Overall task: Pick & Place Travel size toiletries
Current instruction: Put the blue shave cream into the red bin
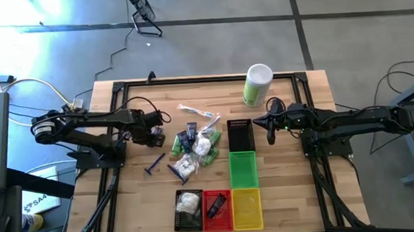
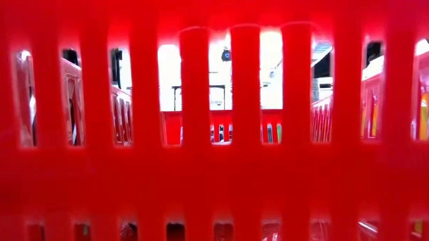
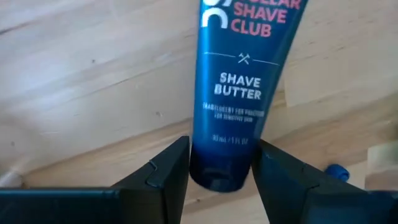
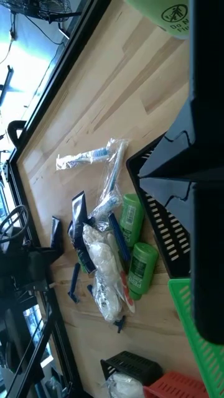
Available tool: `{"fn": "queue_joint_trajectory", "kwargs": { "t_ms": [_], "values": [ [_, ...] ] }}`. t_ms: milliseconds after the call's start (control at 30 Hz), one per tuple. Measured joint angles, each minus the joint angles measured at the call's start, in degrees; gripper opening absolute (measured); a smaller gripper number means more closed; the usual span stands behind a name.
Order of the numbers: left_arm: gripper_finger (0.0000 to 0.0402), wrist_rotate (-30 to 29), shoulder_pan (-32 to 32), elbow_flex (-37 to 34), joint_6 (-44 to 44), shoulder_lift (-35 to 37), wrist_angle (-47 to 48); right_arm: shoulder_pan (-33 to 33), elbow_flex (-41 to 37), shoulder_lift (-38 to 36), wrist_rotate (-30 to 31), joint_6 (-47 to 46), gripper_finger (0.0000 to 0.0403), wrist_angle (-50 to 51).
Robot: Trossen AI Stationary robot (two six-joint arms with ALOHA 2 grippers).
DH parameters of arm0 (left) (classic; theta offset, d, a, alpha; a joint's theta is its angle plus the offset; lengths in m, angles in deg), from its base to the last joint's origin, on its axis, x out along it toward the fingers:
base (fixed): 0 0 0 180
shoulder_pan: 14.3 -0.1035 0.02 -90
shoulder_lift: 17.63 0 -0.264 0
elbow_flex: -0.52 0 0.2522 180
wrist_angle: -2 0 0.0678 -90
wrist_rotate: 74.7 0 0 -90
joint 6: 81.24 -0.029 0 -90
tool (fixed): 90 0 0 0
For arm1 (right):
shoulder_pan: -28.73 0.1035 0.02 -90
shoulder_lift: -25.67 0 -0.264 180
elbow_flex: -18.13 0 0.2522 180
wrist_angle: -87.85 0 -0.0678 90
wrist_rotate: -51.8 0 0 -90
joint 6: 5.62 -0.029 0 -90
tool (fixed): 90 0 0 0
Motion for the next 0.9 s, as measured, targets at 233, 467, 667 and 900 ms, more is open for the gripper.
{"fn": "queue_joint_trajectory", "kwargs": {
  "t_ms": [233, 467, 667, 900],
  "values": [
    [0.0161, 0.1, 0.0, -0.5, -6.6, 0.1, -0.9, 0.0, 0.0, 0.0, 0.0, 0.0, 0.0004, 0.0],
    [0.0161, -0.3, 0.0, -0.5, -8.9, 0.1, -0.9, 0.0, 0.0, 0.0, 0.0, 0.0, 0.0004, 0.0],
    [0.0161, -0.5, 0.0, -0.5, -8.9, 0.1, -1.0, 0.0, 0.0, 0.0, 0.0, 0.0, 0.0004, 0.0],
    [0.0126, -0.7, 0.0, -0.5, -8.9, 0.1, -1.0, 0.0, 0.0, 0.0, 0.0, 0.0, 0.0004, 0.0]
  ]
}}
